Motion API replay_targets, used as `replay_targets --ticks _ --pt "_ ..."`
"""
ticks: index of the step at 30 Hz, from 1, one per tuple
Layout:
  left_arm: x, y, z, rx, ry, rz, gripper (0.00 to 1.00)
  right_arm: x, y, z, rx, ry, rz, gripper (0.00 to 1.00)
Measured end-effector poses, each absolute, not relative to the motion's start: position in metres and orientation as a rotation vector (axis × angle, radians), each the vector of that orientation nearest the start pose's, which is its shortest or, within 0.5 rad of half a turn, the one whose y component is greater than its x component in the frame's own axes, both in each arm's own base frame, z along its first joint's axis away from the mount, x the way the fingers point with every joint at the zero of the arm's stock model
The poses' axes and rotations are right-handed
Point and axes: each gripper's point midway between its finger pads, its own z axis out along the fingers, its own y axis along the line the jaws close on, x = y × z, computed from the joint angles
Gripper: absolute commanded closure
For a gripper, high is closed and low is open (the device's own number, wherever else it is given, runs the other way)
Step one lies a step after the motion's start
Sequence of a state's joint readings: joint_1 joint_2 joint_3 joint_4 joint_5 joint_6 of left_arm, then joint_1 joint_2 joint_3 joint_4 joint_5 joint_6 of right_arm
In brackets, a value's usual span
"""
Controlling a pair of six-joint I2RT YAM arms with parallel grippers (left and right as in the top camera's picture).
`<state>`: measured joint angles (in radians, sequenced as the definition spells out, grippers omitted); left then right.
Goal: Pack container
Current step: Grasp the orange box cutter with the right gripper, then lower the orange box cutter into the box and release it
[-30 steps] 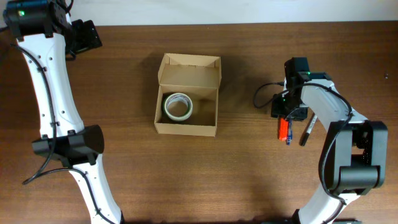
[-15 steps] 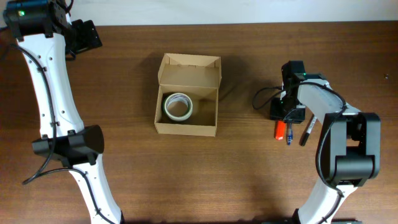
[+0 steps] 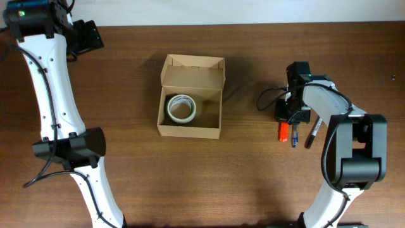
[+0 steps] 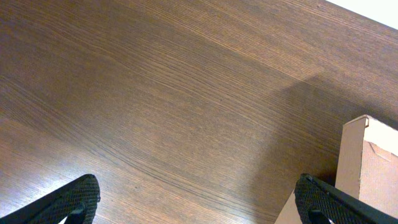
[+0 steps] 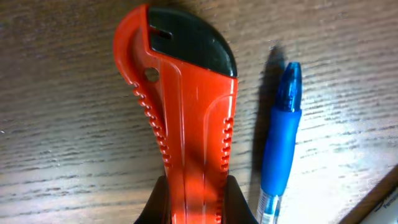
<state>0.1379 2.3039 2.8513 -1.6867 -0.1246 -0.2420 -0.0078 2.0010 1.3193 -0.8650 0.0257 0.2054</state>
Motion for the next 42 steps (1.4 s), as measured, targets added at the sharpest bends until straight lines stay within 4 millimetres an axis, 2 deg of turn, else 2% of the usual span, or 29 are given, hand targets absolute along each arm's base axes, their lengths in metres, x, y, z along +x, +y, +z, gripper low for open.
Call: replay_targets --ticks 4,7,10,13,15,17,19,21,22,27,30,33,35,42 --pt "0.469 0.087 0.266 -0.546 2.646 0.137 0.0 0.358 -0.007 0.006 0.339 3.132 -0.042 0.96" --pt "0.469 0.087 0.266 -0.546 2.646 0.137 0.0 0.365 -0.007 0.022 0.342 3.125 -0.041 0.96" --pt "0.469 0.087 0.266 -0.546 2.646 0.137 0.0 0.387 -0.007 0.066 0.321 3.057 -0.026 0.96" --pt "0.469 0.087 0.266 -0.546 2.646 0.137 0.0 0.415 -0.001 0.136 0.232 2.914 0.028 0.96" --pt "0.469 0.087 0.266 -0.546 2.646 0.137 0.0 0.421 0.009 0.183 0.139 2.841 0.063 0.96" --pt "0.47 0.087 0.266 -0.546 2.645 0.138 0.0 0.424 0.025 0.221 0.023 2.771 0.093 0.96" --pt "0.469 0.087 0.266 -0.546 2.646 0.137 0.0 0.419 0.052 0.252 -0.149 2.71 0.124 0.96" --pt "0.469 0.087 0.266 -0.546 2.646 0.137 0.0 0.411 0.085 0.27 -0.351 2.659 0.143 0.96" --pt "0.469 0.087 0.266 -0.546 2.646 0.137 0.0 0.406 0.107 0.276 -0.485 2.625 0.155 0.96" --pt "0.469 0.087 0.266 -0.546 2.646 0.137 0.0 0.376 0.192 0.27 -1.017 2.488 0.172 0.96" --pt "0.469 0.087 0.266 -0.546 2.646 0.137 0.0 0.361 0.227 0.259 -1.255 2.407 0.172 0.96" --pt "0.469 0.087 0.266 -0.546 2.646 0.137 0.0 0.353 0.253 0.244 -1.44 2.331 0.168 0.97" --pt "0.469 0.087 0.266 -0.546 2.646 0.137 0.0 0.351 0.274 0.228 -1.578 2.265 0.16 0.96" --pt "0.469 0.087 0.266 -0.546 2.646 0.137 0.0 0.361 0.303 0.188 -1.729 2.196 0.151 0.96"
